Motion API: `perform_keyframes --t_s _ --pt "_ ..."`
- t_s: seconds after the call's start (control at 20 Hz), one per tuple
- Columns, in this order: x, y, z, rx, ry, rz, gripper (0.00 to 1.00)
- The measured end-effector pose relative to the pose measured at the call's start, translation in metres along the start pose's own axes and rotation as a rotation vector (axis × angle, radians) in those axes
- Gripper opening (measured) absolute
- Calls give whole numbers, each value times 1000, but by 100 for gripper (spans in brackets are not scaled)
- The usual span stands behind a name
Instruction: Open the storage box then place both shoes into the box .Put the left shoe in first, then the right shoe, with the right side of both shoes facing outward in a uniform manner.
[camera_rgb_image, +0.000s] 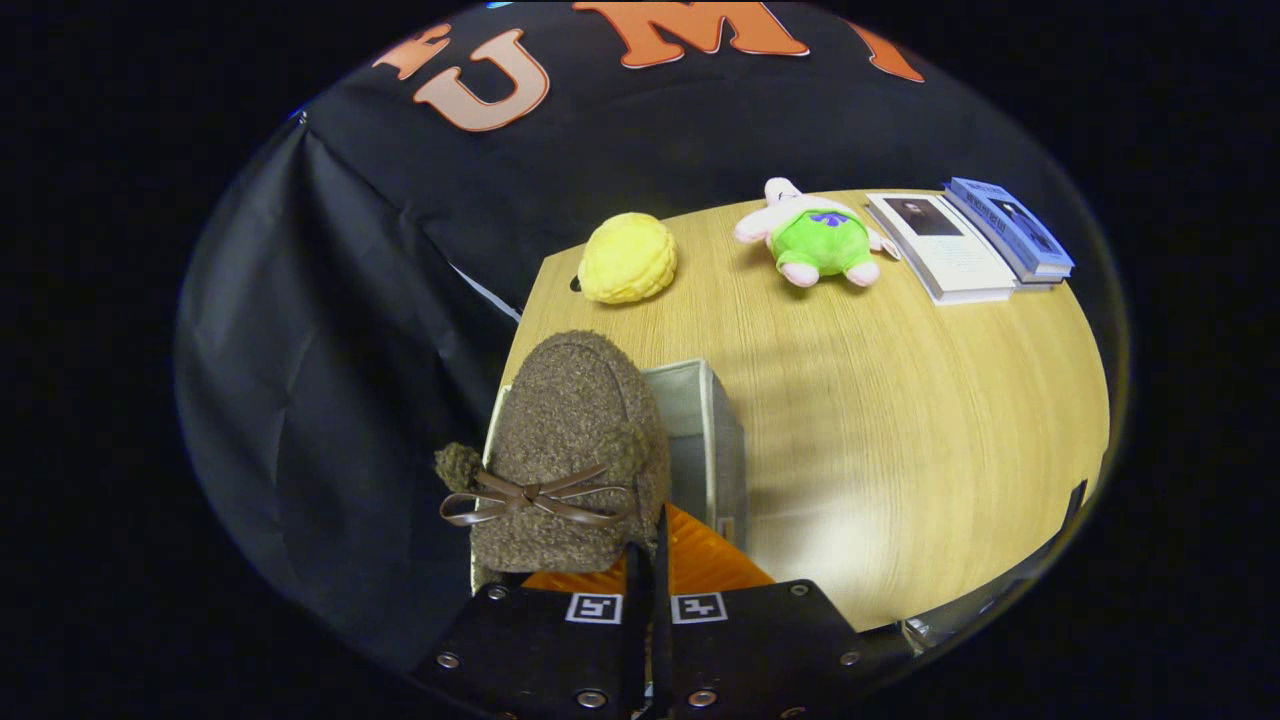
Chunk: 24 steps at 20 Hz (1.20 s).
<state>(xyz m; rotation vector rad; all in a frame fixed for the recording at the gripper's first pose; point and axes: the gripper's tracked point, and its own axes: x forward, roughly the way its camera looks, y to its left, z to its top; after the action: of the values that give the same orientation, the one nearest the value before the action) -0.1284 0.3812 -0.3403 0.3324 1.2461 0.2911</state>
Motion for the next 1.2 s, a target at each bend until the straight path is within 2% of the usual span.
perform_keyframes --t_s 0.15,0.3,0.4,0.5,0.65,0.8,0.85,1.0,1.2 --pt "17 -8 -22 -7 32 -100 4" --pt "26 -2 -32 -14 58 -121 6" --pt "30 -3 -35 -9 83 -139 13" --pt "27 2 -39 -3 97 -138 19" --pt "14 2 -35 -5 87 -107 18" --pt "-8 2 -13 -1 20 -33 20" --pt "-17 -4 -4 -8 -13 -22 23" --pt "-41 -32 29 -34 -128 -19 41" --pt "-72 -76 67 -67 -259 -26 59"
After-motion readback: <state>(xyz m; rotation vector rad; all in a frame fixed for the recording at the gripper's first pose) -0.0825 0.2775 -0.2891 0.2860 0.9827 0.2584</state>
